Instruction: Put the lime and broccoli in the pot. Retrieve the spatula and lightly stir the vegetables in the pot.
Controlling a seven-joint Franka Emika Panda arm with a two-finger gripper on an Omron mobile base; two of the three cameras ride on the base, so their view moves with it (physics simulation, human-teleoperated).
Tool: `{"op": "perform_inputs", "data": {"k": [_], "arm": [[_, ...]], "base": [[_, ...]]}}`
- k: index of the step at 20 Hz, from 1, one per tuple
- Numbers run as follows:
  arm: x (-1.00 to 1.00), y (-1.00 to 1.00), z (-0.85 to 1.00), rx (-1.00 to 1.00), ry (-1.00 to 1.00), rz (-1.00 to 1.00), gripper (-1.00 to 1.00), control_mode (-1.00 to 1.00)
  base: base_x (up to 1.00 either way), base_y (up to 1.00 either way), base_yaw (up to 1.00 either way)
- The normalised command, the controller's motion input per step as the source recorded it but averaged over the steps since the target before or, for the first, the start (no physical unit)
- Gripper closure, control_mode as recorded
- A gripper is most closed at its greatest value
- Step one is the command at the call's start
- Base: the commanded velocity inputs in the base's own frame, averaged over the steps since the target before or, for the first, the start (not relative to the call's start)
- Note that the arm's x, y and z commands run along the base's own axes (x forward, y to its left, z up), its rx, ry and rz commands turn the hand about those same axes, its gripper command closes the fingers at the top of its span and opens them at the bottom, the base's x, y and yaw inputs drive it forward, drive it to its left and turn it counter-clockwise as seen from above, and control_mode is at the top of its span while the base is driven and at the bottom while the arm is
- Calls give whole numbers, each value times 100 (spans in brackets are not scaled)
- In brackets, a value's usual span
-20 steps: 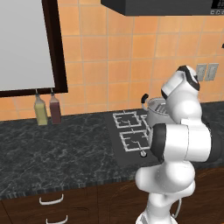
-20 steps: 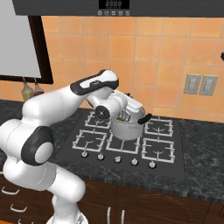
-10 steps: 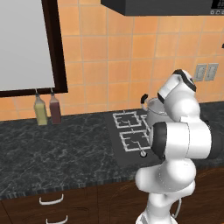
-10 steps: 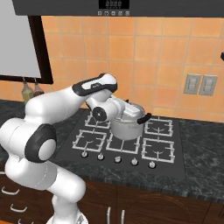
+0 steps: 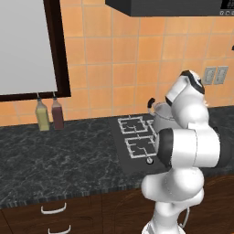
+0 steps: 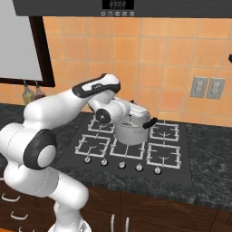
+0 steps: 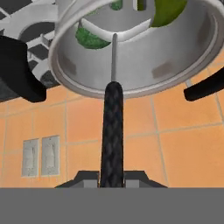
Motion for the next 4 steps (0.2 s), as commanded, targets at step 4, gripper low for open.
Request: {"op": "perform_inputs", "data": {"k": [4], "arm": [[0, -8, 0, -13, -9, 0, 100, -100]], "base": [[0, 0, 0]]}}
